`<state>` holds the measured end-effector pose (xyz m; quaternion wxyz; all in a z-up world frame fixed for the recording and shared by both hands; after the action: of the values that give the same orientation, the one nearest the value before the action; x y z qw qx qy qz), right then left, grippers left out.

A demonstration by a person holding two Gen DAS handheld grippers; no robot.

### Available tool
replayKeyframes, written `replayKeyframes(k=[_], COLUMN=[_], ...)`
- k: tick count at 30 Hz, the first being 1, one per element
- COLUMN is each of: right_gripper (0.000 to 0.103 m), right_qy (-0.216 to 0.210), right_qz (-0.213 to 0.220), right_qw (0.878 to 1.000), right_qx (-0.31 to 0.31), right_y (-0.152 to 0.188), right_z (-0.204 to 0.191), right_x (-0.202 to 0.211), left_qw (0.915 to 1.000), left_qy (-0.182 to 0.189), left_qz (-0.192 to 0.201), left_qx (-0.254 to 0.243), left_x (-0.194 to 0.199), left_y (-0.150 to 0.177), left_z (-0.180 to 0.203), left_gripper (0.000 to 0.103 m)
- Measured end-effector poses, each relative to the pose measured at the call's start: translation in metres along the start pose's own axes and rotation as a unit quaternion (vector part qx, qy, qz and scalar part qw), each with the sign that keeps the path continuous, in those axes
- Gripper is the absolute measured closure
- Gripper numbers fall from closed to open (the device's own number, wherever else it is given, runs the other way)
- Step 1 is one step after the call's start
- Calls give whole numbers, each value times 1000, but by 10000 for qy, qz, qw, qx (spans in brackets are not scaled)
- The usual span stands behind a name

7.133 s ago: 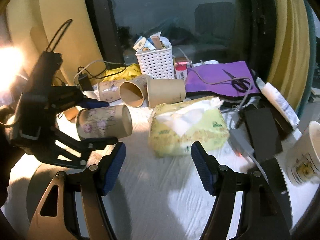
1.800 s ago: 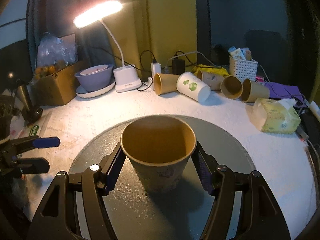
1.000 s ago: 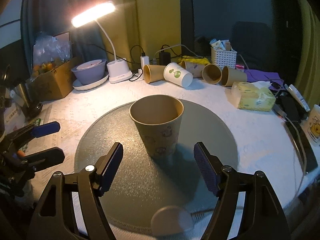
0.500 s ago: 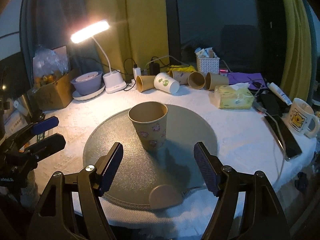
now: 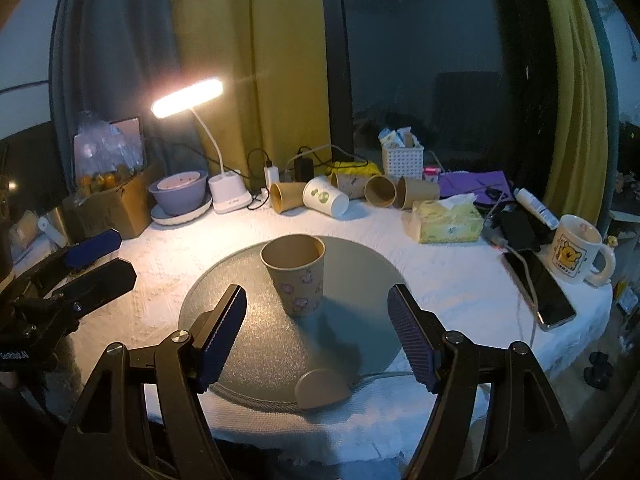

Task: Flip cup upright

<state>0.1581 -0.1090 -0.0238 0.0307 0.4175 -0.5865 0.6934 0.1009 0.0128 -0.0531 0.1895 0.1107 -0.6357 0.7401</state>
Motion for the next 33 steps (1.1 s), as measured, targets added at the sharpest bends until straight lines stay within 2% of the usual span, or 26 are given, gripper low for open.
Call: replayKeyframes(k=[33], right_gripper=[27], right_qy=[140], right_qz=[728], right_qw=[9970], right_qx=[210], right_y=[-30], right_z=[-5], right_x=[71], left_qw=[9966], left_qy=[-33], left_qz=[792], left_qx=[-214], left_x=[54], left_y=[-36], left_z=[26], left_gripper=[11])
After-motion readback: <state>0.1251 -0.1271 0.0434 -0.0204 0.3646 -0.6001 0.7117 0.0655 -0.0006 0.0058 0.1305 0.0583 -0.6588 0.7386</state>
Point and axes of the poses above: each gripper's, at about its wrist camera, not at the fingertips, and x roughly against the way its jaws point, z to its right, y to its underside, the point moved 9 cm from there along -x, roughly the way its jaws point, and after that the axes turned 6 degrees about -z, right-handed, at the moved point
